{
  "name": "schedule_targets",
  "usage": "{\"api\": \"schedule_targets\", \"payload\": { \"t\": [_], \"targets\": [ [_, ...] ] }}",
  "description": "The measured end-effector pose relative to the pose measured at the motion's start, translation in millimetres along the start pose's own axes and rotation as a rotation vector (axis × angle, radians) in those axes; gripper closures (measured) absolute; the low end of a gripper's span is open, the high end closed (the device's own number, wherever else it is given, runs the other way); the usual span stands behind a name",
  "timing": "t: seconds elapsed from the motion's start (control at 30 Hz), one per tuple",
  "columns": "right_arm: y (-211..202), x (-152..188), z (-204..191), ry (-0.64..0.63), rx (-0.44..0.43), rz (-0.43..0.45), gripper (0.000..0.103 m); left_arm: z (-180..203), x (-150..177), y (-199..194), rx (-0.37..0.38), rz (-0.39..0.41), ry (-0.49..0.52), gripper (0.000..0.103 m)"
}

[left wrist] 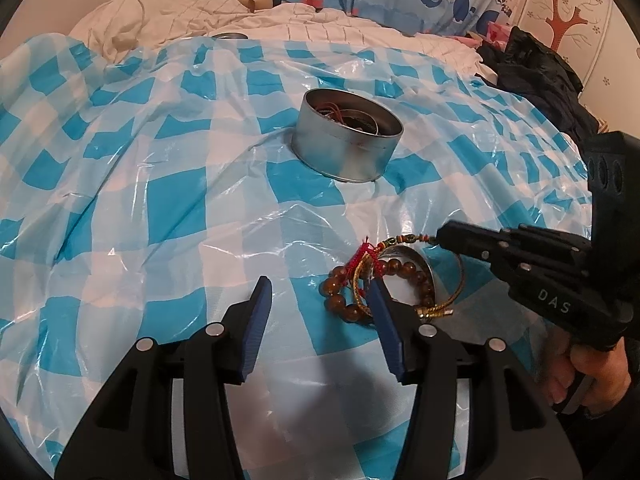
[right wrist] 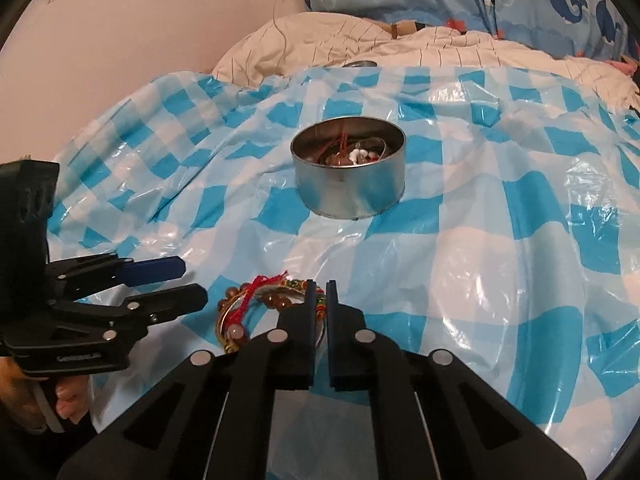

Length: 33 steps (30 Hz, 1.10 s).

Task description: Organize jewelry

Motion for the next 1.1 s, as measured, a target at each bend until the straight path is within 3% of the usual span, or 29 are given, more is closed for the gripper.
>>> {"api": "schedule_targets", "payload": {
  "t": [0.13, 0.3, 0.4, 0.43, 0.5, 0.57, 0.6, 0.63, 0.8, 0.97, 1.03, 1.1],
  "targets": [
    [-7.3, 1.4, 11.0, 0.064, -0.022, 0.014, 0.098, 0.6, -0.5, 0.5, -0.001, -0.001, 0.001, 0.055],
    [-37.7, -9.5, 5.8, 0.050, -0.057, 0.139, 0.098, 0.4, -0.6, 0.1, 0.004, -0.001, -0.003, 0.055],
    [-52.3, -14.5, 4.0, 0.049, -0.089, 0.201, 0.099, -0.2, -1.1, 0.8, 0.045, -0.005, -0.025, 0.054],
    [-54.3, -16.3, 3.5, 0.047, -0.086, 0.204, 0.099, 0.6, -0.9, 1.2, 0.041, -0.006, -0.019, 0.054],
    [-43.5, -16.3, 6.1, 0.057, -0.087, 0.130, 0.098, 2.0, -0.8, 2.2, 0.030, -0.006, -0.008, 0.054],
    [-27.8, -10.0, 15.5, 0.117, -0.092, 0.044, 0.091, 1.5, -0.6, 2.9, 0.029, -0.007, -0.013, 0.054],
    [-19.1, -6.1, 20.0, 0.149, -0.091, -0.006, 0.068, 0.8, -0.8, 2.9, 0.023, -0.006, -0.014, 0.054],
    [-14.5, -3.1, 21.7, 0.160, -0.083, -0.028, 0.061, 0.0, -1.1, 2.6, 0.021, -0.005, -0.016, 0.054],
    [-0.3, 6.5, 13.5, 0.086, 0.001, -0.101, 0.061, -3.6, -1.7, 0.6, 0.017, -0.001, -0.027, 0.054],
    [11.9, 13.4, 9.6, 0.071, -0.047, -0.126, 0.064, -3.8, -2.2, 0.4, 0.013, -0.002, -0.025, 0.054],
    [9.4, 14.3, 16.4, 0.106, -0.081, -0.123, 0.096, -4.0, -2.5, -0.1, 0.014, 0.001, -0.027, 0.054],
    [3.8, 13.0, 22.5, 0.147, -0.119, -0.098, 0.097, -4.2, -2.4, -0.6, 0.012, 0.003, -0.029, 0.054]
  ]
}}
Point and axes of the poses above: each gripper's, at about its wrist camera, not at the fingertips, and y roughly the way its jaws point, z to its right, x to its underside, the point moved 2 cm from there along y, roughly the way its jaws point, and after that the axes turned 5 degrees about z, right-handed, at the moved point
